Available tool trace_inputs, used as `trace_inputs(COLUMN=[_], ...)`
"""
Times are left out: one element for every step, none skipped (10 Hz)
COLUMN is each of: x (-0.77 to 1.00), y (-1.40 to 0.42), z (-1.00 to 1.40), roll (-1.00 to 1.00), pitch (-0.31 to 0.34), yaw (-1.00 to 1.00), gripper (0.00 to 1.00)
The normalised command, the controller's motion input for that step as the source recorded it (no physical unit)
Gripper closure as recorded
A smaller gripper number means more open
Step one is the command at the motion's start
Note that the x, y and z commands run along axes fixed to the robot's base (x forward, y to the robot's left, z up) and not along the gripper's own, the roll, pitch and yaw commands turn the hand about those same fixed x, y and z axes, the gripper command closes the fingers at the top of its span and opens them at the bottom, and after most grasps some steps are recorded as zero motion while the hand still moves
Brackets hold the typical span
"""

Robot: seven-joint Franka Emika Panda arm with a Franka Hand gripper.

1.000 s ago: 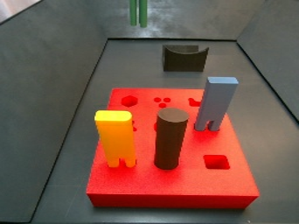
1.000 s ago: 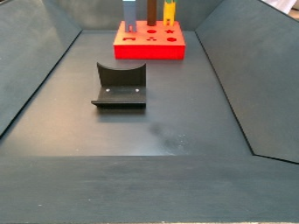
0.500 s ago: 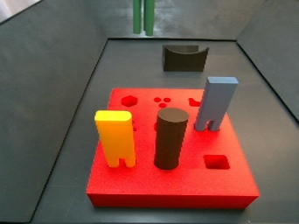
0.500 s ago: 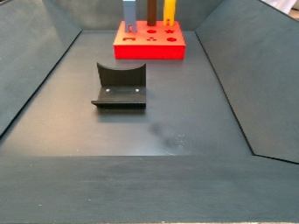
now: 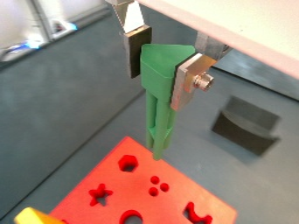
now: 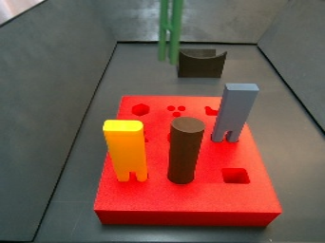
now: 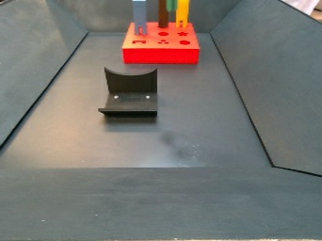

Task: Pick up the 3 prong object. Move up. Move to above the board. Insert the 3 prong object.
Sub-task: Insert the 3 prong object.

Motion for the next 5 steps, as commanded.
trace_inputs(x=[0.0, 0.0, 0.0, 0.0, 0.0], y=[0.0, 0.0, 0.0, 0.0, 0.0], z=[-0.47, -0.48, -0.47, -0.5, -0.52], roll=[0.0, 0.0, 0.0, 0.0, 0.0], pitch=[-0.004, -0.006, -0.013, -0.006, -0.019], yaw=[-1.0, -1.0, -1.0, -1.0, -1.0], gripper=[1.0, 1.0, 1.0, 1.0, 1.0])
